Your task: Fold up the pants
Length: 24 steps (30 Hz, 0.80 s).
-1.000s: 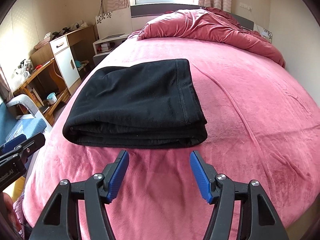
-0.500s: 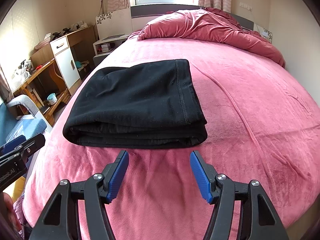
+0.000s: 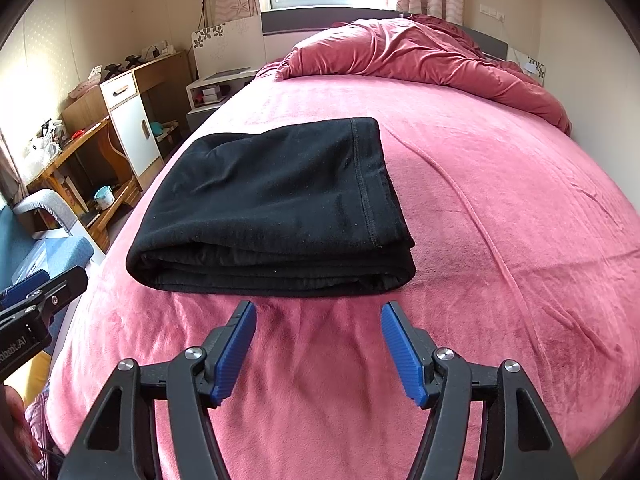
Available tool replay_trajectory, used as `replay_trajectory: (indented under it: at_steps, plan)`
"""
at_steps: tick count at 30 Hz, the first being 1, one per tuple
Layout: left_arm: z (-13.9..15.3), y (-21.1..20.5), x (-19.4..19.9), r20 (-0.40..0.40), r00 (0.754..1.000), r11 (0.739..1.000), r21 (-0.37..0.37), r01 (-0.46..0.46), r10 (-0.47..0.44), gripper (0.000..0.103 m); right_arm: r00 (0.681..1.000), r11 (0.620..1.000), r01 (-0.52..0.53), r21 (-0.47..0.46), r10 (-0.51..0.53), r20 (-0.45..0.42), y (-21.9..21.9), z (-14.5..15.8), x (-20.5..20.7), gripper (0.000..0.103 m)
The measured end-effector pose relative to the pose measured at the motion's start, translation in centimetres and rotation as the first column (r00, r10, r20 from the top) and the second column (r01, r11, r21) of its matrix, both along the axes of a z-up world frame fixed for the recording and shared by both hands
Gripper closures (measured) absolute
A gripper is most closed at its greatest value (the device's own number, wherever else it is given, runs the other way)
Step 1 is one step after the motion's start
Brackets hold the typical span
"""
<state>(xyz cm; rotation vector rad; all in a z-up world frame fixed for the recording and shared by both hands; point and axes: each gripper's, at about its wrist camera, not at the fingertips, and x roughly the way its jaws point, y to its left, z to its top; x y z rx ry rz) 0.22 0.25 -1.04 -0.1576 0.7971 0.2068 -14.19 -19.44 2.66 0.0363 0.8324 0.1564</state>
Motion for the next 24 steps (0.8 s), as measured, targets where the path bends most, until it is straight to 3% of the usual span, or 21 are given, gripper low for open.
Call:
replay_trajectory:
  at_steps: [24]
  plan:
    - [-0.17, 0.06, -0.19, -0.009, 1.000, 1.000, 0.001, -0.008, 0.008, 0.027, 1.000, 1.000, 0.001, -0.001, -0.001, -0.003, -0.31, -0.30, -0.05, 0.037]
